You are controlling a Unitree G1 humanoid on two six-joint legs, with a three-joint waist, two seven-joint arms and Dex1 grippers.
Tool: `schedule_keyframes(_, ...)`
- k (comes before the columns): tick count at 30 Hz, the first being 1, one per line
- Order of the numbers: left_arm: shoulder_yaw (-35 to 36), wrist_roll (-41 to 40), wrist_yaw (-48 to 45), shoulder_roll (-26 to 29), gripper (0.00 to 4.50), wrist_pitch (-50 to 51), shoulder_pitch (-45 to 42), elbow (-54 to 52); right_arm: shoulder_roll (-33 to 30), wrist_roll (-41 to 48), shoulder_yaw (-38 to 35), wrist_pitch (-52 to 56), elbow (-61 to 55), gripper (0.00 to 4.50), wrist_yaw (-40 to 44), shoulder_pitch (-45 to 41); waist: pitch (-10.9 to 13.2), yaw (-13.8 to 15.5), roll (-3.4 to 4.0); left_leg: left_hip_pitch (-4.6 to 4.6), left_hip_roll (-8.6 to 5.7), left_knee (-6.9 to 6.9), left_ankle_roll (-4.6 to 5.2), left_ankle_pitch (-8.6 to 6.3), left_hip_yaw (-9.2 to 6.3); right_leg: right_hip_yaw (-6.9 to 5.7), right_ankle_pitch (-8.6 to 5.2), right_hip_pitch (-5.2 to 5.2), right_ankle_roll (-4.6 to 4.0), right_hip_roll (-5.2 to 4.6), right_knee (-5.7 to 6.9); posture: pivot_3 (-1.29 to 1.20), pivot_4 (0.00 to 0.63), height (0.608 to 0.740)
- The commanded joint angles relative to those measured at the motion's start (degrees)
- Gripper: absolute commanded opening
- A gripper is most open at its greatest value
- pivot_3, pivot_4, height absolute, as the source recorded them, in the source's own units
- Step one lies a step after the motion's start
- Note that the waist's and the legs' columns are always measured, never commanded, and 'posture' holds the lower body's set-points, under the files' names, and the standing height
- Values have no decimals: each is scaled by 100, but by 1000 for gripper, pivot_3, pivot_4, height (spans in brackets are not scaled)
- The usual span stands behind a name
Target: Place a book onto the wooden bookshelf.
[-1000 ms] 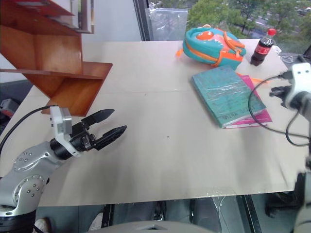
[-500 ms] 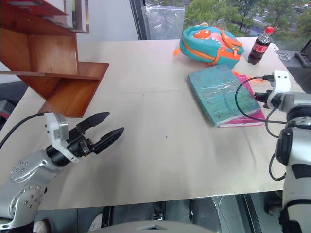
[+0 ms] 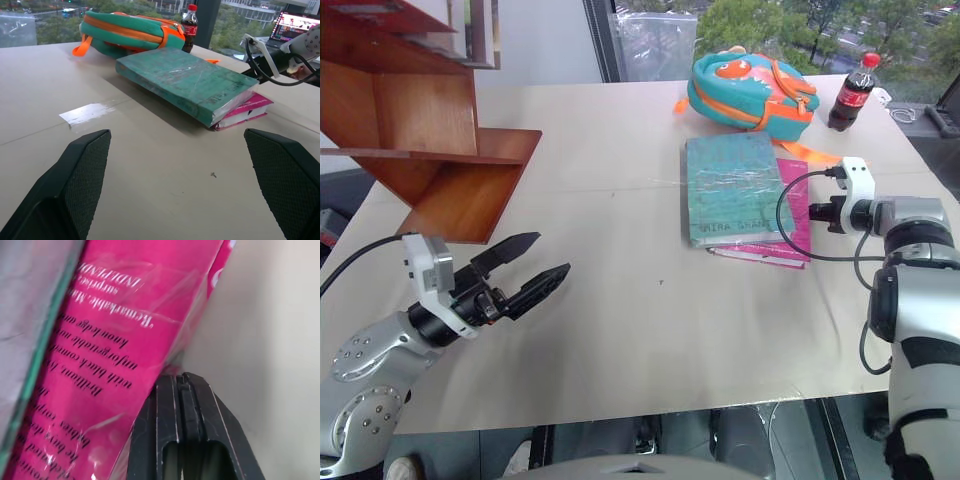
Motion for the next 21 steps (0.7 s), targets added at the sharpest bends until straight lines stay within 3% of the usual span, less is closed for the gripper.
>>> schedule_keyframes(1,20,-62,-43,45,4500,-57,-45,-112,-118,142,-325,-275,-107,107,-870,-43,0,12,0,0,0,0,0,0,-1,-1,0,0,0,0,0,0,150,740)
schedule_keyframes(9,57,-93,67,38,4500,6,-55,-206,461,76,-478,-922,3,107,-1602,-48,1,-24,1,3,1,0,0,0,2,1,0,0,0,2,2,0,150,740)
schedule_keyframes(21,294,-184,319,7,4500,-45,444,-557,939,-43,-195,-1215,-100,107,385,66,3,-62,4,3,2,-2,0,0,-1,1,0,0,0,3,2,0,150,740)
